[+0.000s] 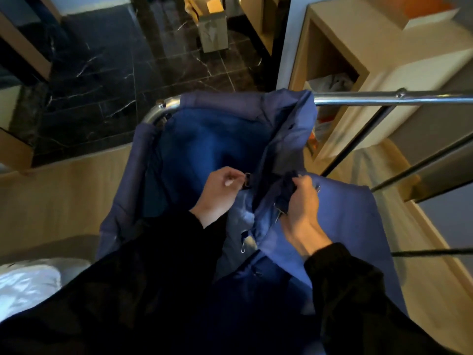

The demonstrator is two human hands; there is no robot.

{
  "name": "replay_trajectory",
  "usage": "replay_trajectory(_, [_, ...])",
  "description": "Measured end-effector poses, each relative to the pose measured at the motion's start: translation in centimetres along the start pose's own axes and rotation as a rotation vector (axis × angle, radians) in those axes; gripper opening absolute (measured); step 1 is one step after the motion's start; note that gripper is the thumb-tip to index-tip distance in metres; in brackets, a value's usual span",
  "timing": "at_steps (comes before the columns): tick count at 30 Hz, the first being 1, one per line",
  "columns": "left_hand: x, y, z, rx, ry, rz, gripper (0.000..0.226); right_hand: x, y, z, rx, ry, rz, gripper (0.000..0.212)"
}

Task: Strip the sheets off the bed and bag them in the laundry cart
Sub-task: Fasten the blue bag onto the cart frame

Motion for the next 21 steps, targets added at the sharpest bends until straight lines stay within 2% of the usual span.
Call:
replay_trajectory(3, [-1.8,-0.3,1.3,-0.026,0.078,0.064,0.02,1.4,1.1,-0.5,-0.023,0.008,0.055,0.012])
replay_trajectory(7, [-2.1,-0.7,2.2,-0.085,0.125,0.016,0.005,1.7,0.8,-0.2,-0.088,0.087,0.122,0.025])
replay_trajectory(9, [-1.7,-0.3,3.0,-0.113,0.113,-0.051,0.005,2.0,0.5,0.3,-0.111,0.089,0.209,0.011])
replay_trajectory(10, [-1.6,0.2,3.6,-0.117,0.107,-0.086,0.008,2.2,0.4,0.6,-0.13,0.096,0.257,0.013])
replay_trajectory(11, [-1.5,1.0,4.2,-0.111,0.105,-0.11,0.01,2.4,0.3,1.0,-0.156,0.106,0.293,0.028])
replay_trajectory(13, [-1.6,3.7,5.5,-0.053,0.108,-0.118,0.014,2.4,-0.2,1.8,-0.221,0.178,0.39,0.049])
replay_trajectory(15, [-1.4,7.1,6.9,0.056,0.074,-0.144,0.015,3.0,-0.7,2.7,-0.275,0.252,0.538,0.058])
replay_trajectory(18, [-1.1,11.0,8.5,0.168,0.03,-0.214,0.017,5.4,-0.7,2.3,-0.307,0.275,0.788,0.048])
replay_trajectory(21, [-1.3,12.8,9.4,0.192,0.02,-0.254,0.02,8.3,0.5,0.9,-0.275,0.215,0.942,0.039])
Point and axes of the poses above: each hand's wrist, its own z-axis away from the middle knuckle, its own y-axis out of the back of the hand, x = y × z, the point moved 10 cm from there along -z, towards the middle knuckle, and after that the axes turned 1 degree about -z, right-handed, at the moved point
